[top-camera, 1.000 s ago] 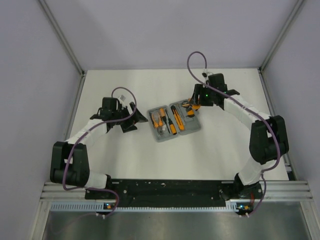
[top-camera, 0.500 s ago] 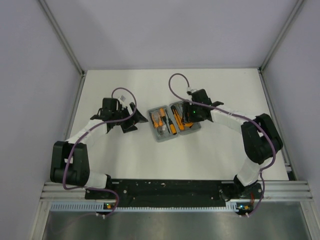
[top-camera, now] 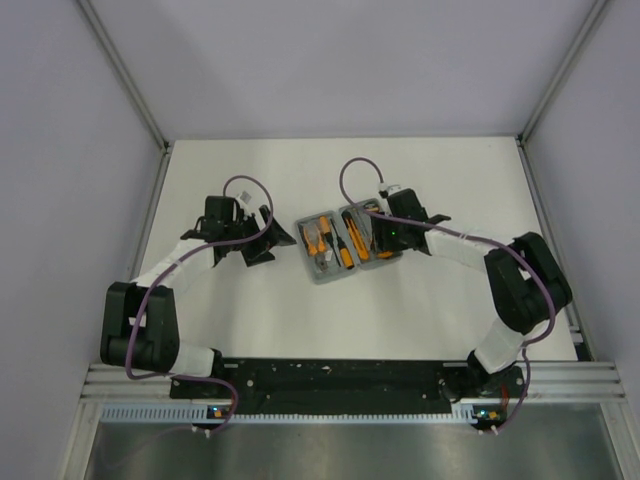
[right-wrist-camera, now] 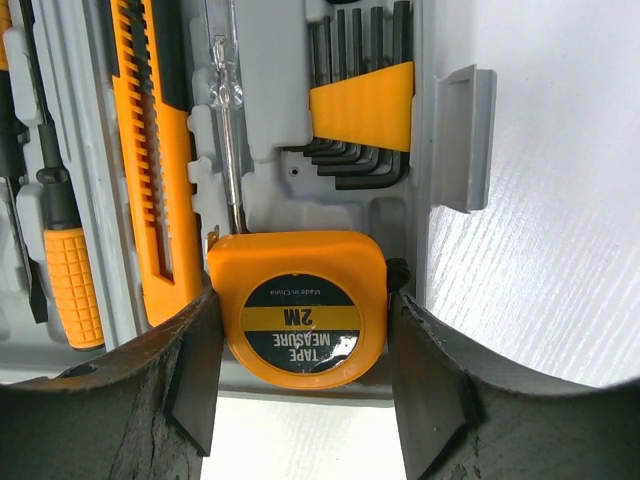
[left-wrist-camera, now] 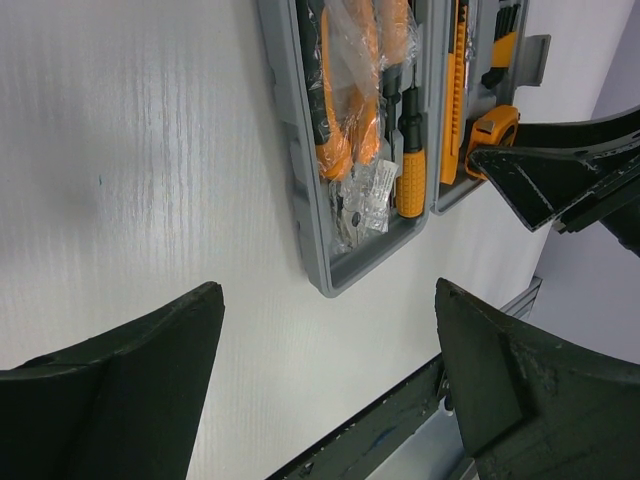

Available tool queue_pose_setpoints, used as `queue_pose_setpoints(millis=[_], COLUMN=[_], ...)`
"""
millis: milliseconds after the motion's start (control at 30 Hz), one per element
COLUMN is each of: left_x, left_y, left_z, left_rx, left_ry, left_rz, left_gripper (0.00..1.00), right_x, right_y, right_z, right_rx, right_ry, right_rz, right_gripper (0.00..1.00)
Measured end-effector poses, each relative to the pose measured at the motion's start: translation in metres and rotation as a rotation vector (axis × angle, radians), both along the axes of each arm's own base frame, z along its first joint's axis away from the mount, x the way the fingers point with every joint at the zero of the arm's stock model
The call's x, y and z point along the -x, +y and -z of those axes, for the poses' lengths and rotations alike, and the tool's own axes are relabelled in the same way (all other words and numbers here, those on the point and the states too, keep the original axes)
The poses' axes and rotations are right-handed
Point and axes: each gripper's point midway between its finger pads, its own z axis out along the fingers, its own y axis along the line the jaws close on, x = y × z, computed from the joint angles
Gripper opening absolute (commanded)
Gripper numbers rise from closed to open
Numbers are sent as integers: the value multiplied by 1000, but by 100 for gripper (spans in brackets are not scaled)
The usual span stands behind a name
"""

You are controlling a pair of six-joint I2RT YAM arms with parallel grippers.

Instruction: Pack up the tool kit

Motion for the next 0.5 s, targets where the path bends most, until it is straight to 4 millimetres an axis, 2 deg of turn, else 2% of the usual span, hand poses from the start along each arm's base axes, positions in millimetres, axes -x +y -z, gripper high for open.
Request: queue_pose_setpoints(millis=[300, 500], left_x=[0, 2], left_y=[0, 0], left_z=[1, 7], left_rx=[0, -2], left_ry=[4, 22], left_rz=[1, 0], left_gripper=[89, 89], right_x=[1, 2], right_y=[-7, -9], right_z=[1, -3], right_rx=[38, 52], right_ry=[-22, -29], right_rz=[13, 19], right_gripper=[47, 71])
